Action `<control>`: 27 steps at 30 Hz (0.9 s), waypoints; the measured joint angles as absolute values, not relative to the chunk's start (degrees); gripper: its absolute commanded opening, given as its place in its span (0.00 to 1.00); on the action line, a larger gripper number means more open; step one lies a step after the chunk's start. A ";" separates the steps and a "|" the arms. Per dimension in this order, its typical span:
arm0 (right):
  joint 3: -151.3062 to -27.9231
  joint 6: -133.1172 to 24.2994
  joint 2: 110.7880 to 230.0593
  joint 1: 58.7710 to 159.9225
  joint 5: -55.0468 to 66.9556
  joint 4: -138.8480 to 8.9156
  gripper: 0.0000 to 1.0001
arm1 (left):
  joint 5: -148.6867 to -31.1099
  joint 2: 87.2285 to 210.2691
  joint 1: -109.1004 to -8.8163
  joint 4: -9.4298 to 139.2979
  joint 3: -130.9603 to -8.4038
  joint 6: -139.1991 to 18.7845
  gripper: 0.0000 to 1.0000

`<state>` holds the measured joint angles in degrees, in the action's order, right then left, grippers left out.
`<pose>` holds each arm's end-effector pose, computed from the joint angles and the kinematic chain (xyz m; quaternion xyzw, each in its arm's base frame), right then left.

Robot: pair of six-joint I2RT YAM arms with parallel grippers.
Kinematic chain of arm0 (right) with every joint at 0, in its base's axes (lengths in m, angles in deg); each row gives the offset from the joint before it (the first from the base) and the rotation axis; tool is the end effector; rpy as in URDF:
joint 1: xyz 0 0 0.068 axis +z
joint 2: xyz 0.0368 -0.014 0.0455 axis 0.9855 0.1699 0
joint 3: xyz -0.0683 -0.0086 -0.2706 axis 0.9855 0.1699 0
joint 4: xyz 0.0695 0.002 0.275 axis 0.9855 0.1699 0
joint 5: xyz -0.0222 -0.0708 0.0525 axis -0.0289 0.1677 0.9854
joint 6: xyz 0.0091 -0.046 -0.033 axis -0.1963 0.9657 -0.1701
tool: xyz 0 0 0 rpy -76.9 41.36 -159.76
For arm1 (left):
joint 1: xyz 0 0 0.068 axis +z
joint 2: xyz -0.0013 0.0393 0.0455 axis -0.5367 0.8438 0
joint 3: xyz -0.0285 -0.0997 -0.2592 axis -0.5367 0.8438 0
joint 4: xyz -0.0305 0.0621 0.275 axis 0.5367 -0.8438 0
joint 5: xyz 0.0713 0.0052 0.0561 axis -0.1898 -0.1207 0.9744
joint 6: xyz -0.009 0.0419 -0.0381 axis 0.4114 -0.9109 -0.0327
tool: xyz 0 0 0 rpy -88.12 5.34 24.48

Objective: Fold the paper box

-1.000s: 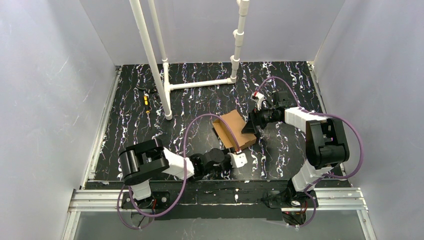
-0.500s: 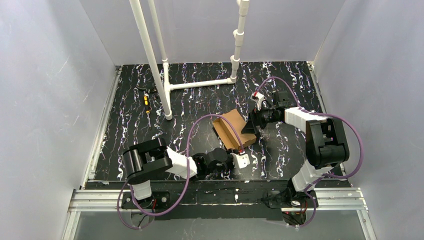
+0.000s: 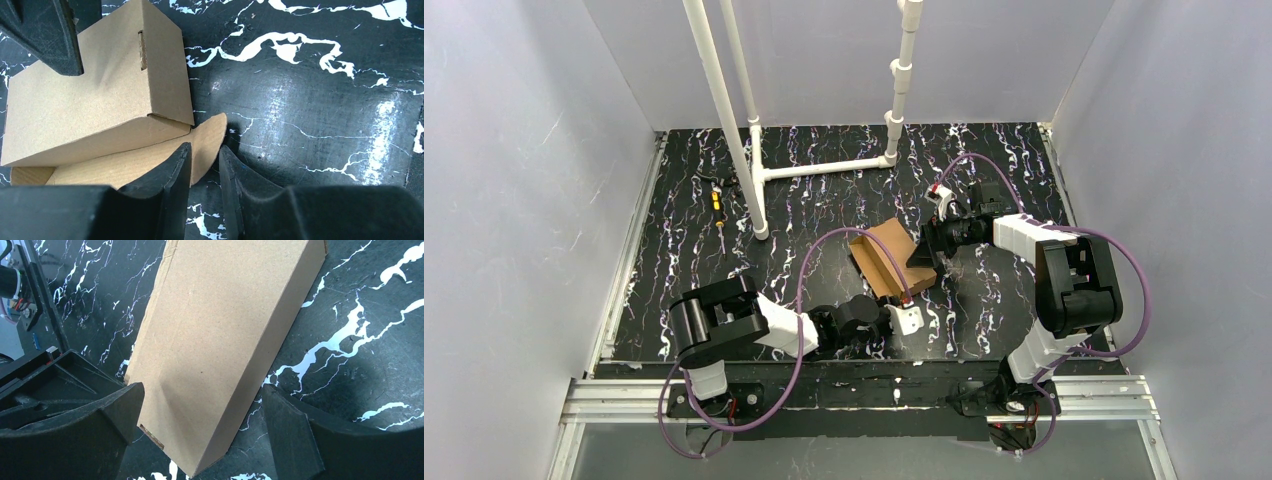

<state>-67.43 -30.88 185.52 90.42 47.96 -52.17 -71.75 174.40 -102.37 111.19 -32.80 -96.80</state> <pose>0.3322 0.0912 0.1611 -0.3210 0.8159 0.3860 0.2869 0.1251 -0.3221 0.1247 0.5571 0.5805 -0.1610 0.5716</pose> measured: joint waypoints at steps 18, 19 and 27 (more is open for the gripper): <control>-67.43 -30.88 186.16 90.39 48.01 -52.09 0.97 | -70.61 176.56 -102.37 111.25 -34.09 -98.03 0.09; -67.43 -30.88 186.16 90.42 48.01 -52.09 0.97 | -70.35 176.63 -102.37 111.28 -34.20 -98.14 0.07; -67.43 -30.86 186.18 90.39 47.98 -52.09 0.98 | -69.17 176.65 -102.30 111.19 -34.77 -96.47 0.00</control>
